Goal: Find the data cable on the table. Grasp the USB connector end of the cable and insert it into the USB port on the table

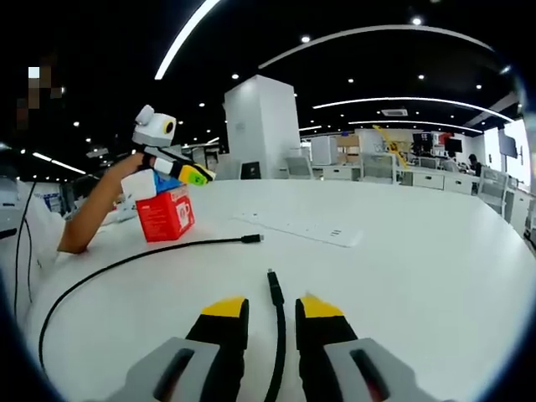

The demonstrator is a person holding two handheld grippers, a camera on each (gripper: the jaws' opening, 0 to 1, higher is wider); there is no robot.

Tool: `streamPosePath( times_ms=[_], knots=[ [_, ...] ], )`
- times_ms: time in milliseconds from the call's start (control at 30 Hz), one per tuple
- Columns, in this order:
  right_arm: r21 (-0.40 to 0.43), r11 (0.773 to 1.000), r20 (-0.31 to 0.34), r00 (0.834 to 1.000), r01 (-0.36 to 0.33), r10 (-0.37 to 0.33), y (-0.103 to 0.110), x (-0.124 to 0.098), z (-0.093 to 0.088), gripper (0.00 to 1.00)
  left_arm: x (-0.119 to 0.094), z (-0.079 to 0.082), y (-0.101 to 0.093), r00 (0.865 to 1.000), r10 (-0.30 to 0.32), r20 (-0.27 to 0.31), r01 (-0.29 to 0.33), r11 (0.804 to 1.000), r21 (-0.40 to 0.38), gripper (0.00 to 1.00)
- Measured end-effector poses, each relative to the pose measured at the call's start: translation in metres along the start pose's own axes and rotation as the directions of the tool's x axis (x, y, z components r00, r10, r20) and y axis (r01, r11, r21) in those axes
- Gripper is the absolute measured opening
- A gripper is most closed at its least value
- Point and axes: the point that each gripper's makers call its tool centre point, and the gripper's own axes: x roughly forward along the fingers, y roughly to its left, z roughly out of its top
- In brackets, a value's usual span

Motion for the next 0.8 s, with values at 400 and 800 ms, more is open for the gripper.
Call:
streamPosePath(
  times_ms=[400, 800],
  knots=[
    [-0.005, 1.0, -0.014, 1.0, -0.017, 0.017, -0.002, 0.017, 0.0, 0.23, 0.0, 0.0, 0.0, 1.0, -0.001, 0.001, 0.001, 1.0, 0.0, 0.16],
    [-0.009, 1.0, -0.031, 0.999, -0.022, 0.021, -0.003, 0.029, -0.001, 0.22, -0.001, 0.0, -0.001, 1.0, -0.002, 0.004, 0.002, 1.0, 0.0, 0.16]
  ],
)
